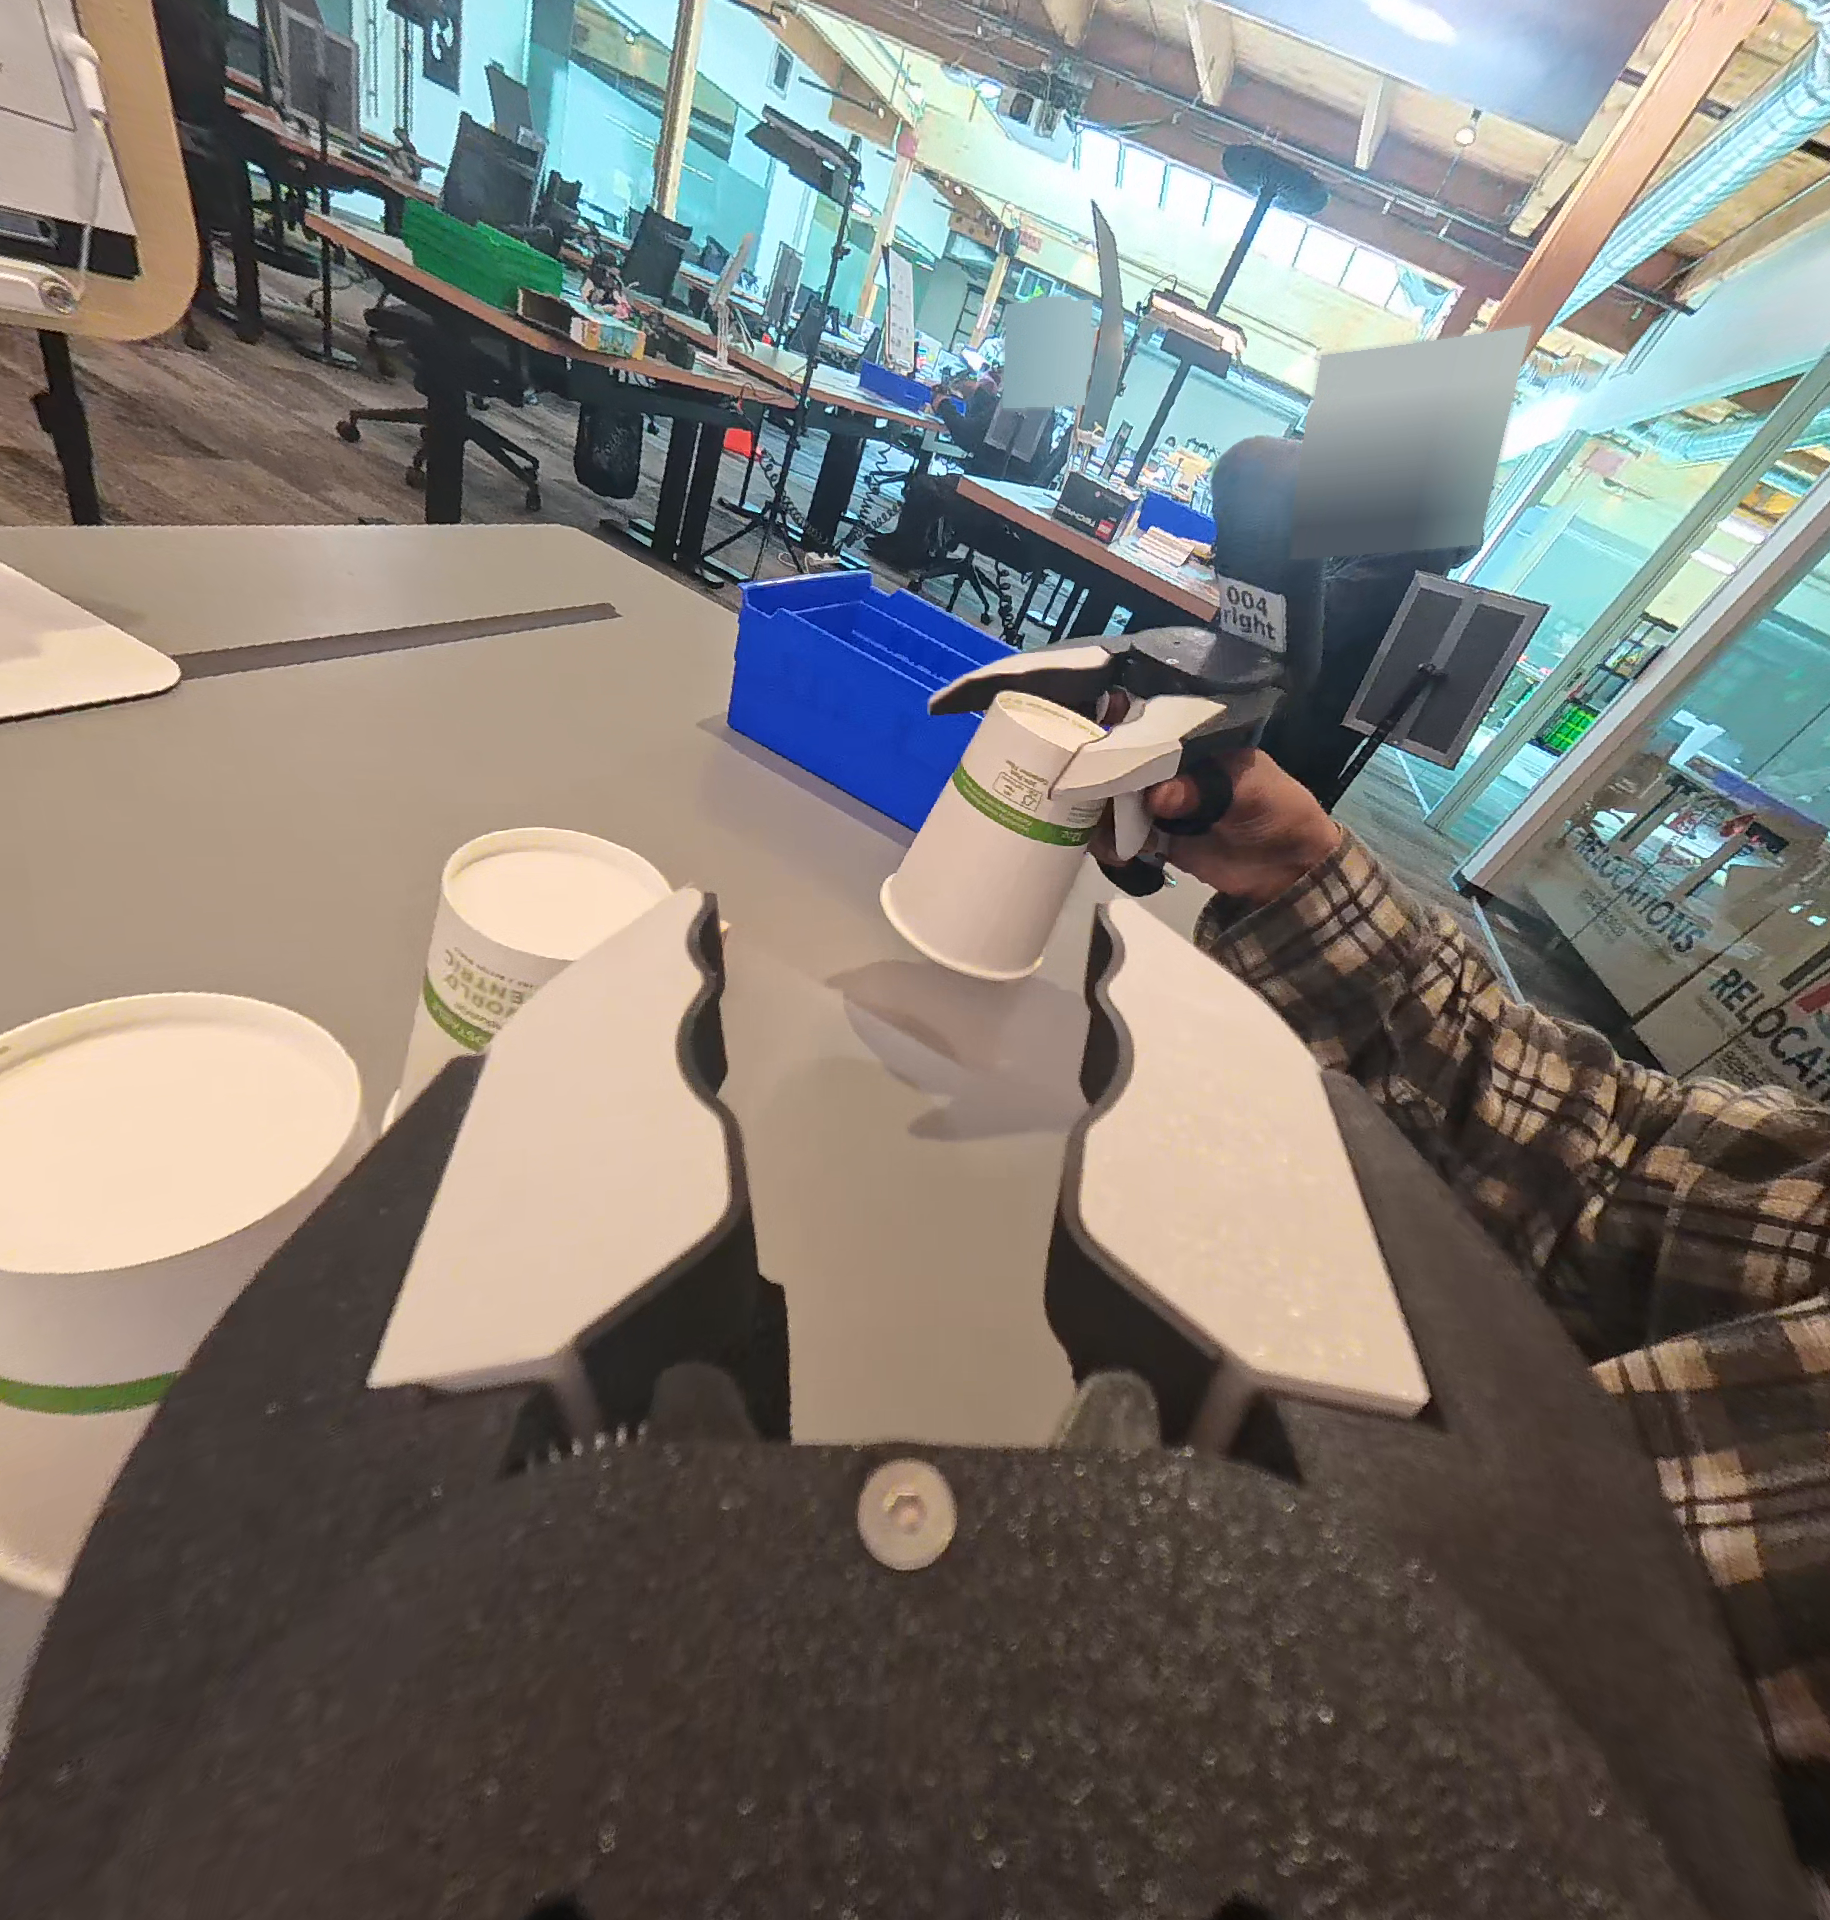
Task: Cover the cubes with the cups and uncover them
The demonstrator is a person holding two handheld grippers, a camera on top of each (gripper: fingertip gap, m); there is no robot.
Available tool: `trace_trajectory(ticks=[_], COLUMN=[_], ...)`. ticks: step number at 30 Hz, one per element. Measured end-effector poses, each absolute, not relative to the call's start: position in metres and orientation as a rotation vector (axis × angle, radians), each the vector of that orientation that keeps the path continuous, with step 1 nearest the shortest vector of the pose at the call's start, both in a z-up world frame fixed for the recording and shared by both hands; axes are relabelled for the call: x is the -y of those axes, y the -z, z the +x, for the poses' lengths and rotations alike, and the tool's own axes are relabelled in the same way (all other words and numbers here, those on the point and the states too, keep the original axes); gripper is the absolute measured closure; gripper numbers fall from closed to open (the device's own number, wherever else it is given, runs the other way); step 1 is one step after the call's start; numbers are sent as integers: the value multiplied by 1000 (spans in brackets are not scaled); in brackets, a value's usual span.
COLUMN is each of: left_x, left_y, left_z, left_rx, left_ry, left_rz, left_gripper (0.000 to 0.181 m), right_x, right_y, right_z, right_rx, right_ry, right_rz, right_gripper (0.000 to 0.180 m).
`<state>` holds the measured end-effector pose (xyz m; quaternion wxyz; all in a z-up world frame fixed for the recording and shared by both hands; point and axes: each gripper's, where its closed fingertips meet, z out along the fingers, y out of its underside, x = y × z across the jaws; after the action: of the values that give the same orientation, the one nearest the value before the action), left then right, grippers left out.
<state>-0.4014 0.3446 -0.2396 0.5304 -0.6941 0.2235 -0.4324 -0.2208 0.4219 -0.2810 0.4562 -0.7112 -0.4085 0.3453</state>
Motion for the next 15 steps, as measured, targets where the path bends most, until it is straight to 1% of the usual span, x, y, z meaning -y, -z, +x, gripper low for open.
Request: trace_trajectory(ticks=[6, 15], left_x=[-343, -339], left_y=[252, 286], left_z=[-380, -325], left_rx=[-528, -442], left_ry=[1086, 1390], left_rz=[-1679, -1728], left_gripper=[115, 110], right_x=[-421, -417], right_y=[275, 250], right_z=[-226, -240], right_rx=[1049, 1142], right_ry=[-851, -856], right_rz=[-1760, -1729], right_gripper=[93, 93])
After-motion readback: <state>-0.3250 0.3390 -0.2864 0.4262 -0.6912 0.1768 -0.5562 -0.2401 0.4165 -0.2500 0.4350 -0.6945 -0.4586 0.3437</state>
